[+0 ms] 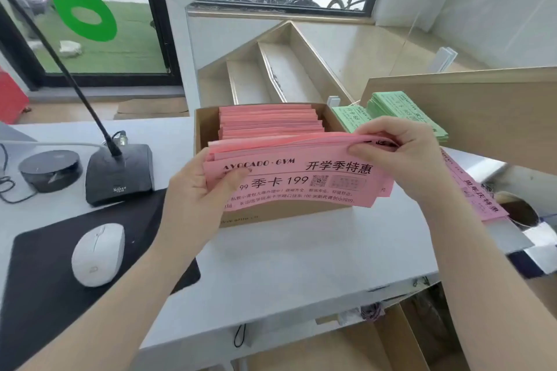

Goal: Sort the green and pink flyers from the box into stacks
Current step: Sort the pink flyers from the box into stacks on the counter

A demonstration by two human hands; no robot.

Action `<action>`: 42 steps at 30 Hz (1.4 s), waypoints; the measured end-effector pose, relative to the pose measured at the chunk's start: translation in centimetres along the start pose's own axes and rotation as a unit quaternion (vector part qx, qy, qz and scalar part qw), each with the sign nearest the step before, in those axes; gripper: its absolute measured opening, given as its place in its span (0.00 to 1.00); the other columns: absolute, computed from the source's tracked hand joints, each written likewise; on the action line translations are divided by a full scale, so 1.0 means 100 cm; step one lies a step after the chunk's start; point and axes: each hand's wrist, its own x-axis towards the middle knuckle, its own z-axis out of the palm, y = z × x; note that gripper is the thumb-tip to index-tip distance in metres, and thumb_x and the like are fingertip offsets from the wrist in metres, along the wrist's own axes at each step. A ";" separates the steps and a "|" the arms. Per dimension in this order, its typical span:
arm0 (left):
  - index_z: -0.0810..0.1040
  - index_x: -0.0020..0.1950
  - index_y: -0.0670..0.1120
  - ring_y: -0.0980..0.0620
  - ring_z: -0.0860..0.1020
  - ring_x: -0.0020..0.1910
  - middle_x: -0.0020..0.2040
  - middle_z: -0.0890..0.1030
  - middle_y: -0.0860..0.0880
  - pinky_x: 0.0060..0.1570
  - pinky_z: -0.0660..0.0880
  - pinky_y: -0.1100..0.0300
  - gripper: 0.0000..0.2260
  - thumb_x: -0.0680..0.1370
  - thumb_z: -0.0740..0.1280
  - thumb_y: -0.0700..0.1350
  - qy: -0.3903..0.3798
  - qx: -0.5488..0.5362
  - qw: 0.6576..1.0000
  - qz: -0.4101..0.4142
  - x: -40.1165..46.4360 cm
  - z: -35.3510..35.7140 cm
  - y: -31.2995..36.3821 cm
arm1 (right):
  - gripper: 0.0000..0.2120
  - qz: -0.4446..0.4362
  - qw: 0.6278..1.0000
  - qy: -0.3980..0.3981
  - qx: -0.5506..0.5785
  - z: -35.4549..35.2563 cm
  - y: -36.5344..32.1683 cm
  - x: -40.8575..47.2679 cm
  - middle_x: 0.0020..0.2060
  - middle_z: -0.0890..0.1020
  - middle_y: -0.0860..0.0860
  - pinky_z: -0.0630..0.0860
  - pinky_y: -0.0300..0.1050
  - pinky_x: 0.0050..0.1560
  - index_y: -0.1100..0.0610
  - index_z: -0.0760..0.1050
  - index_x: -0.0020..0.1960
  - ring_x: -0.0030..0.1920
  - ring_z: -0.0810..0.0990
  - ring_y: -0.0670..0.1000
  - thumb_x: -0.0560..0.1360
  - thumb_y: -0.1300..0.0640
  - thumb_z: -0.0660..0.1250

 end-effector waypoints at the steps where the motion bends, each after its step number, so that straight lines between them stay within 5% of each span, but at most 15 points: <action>1: 0.78 0.49 0.58 0.59 0.82 0.46 0.43 0.84 0.61 0.44 0.79 0.64 0.15 0.74 0.67 0.36 -0.005 0.007 1.000 -0.011 -0.016 0.003 -0.006 | 0.07 0.008 1.000 -0.021 -0.008 -0.002 0.004 -0.014 0.31 0.81 0.41 0.71 0.32 0.37 0.50 0.80 0.37 0.35 0.76 0.43 0.63 0.61 0.74; 5: 0.78 0.50 0.56 0.58 0.82 0.47 0.44 0.84 0.59 0.50 0.79 0.59 0.13 0.75 0.66 0.37 -0.022 0.054 0.993 -0.098 -0.072 0.010 -0.046 | 0.09 0.103 0.989 -0.096 -0.040 0.008 0.042 -0.068 0.34 0.82 0.46 0.72 0.35 0.39 0.52 0.80 0.38 0.36 0.77 0.44 0.67 0.66 0.73; 11: 0.74 0.54 0.46 0.59 0.80 0.49 0.50 0.82 0.52 0.55 0.77 0.56 0.10 0.76 0.65 0.34 0.081 0.027 0.984 -0.156 -0.104 0.004 -0.071 | 0.10 0.257 0.951 -0.013 0.173 0.029 0.078 -0.110 0.43 0.81 0.50 0.75 0.35 0.40 0.53 0.75 0.53 0.40 0.80 0.42 0.74 0.64 0.66; 15: 0.70 0.56 0.47 0.58 0.79 0.50 0.50 0.80 0.52 0.48 0.74 0.64 0.11 0.76 0.65 0.35 0.080 -0.039 0.982 -0.166 -0.112 0.008 -0.064 | 0.12 0.268 0.941 -0.043 0.202 0.035 0.080 -0.129 0.49 0.81 0.50 0.75 0.39 0.47 0.53 0.75 0.54 0.48 0.80 0.48 0.73 0.65 0.67; 19: 0.72 0.54 0.51 0.56 0.73 0.50 0.49 0.78 0.51 0.49 0.67 0.65 0.10 0.75 0.67 0.50 0.111 -0.036 0.974 -0.192 -0.108 0.019 -0.062 | 0.12 0.240 0.952 -0.052 0.183 0.044 0.072 -0.135 0.45 0.81 0.48 0.73 0.29 0.42 0.52 0.76 0.49 0.42 0.79 0.39 0.71 0.67 0.69; 21: 0.74 0.48 0.48 0.57 0.72 0.47 0.45 0.78 0.53 0.49 0.66 0.64 0.03 0.78 0.62 0.47 0.149 -0.033 0.971 -0.182 -0.104 0.025 -0.061 | 0.13 0.232 0.957 -0.036 0.171 0.049 0.071 -0.135 0.45 0.80 0.47 0.73 0.29 0.42 0.53 0.75 0.50 0.42 0.79 0.38 0.70 0.66 0.70; 24: 0.74 0.47 0.44 0.57 0.73 0.42 0.42 0.77 0.54 0.44 0.67 0.63 0.08 0.81 0.57 0.44 0.181 -0.013 0.969 -0.169 -0.097 0.030 -0.061 | 0.14 0.233 0.958 0.009 0.167 0.048 0.073 -0.131 0.45 0.80 0.49 0.74 0.35 0.46 0.51 0.74 0.51 0.44 0.78 0.43 0.71 0.66 0.70; 30: 0.69 0.57 0.50 0.58 0.76 0.49 0.49 0.76 0.54 0.48 0.73 0.63 0.08 0.79 0.62 0.46 0.055 0.006 0.987 -0.150 -0.092 0.017 -0.075 | 0.13 0.240 0.953 -0.041 0.180 0.054 0.077 -0.131 0.49 0.81 0.51 0.77 0.35 0.47 0.56 0.73 0.55 0.49 0.80 0.43 0.74 0.69 0.65; 34: 0.68 0.52 0.55 0.63 0.76 0.49 0.49 0.77 0.55 0.55 0.72 0.57 0.15 0.78 0.60 0.33 -0.025 0.052 0.991 -0.121 -0.091 0.002 -0.085 | 0.12 0.223 0.964 -0.014 0.146 0.059 0.077 -0.130 0.46 0.81 0.52 0.77 0.41 0.51 0.55 0.73 0.49 0.48 0.79 0.47 0.75 0.70 0.62; 38: 0.67 0.51 0.55 0.60 0.74 0.49 0.47 0.75 0.57 0.55 0.71 0.58 0.13 0.78 0.61 0.36 -0.046 0.067 0.993 -0.084 -0.086 -0.007 -0.087 | 0.12 0.165 0.977 0.031 0.133 0.054 0.066 -0.129 0.44 0.80 0.52 0.77 0.38 0.49 0.54 0.72 0.47 0.47 0.80 0.46 0.75 0.71 0.61; 42: 0.71 0.53 0.57 0.64 0.76 0.51 0.51 0.79 0.60 0.57 0.72 0.56 0.12 0.79 0.61 0.38 -0.091 0.111 0.984 -0.110 -0.080 -0.011 -0.100 | 0.10 0.207 0.974 0.028 0.091 0.055 0.078 -0.134 0.44 0.81 0.52 0.75 0.46 0.51 0.53 0.73 0.47 0.46 0.79 0.49 0.75 0.68 0.63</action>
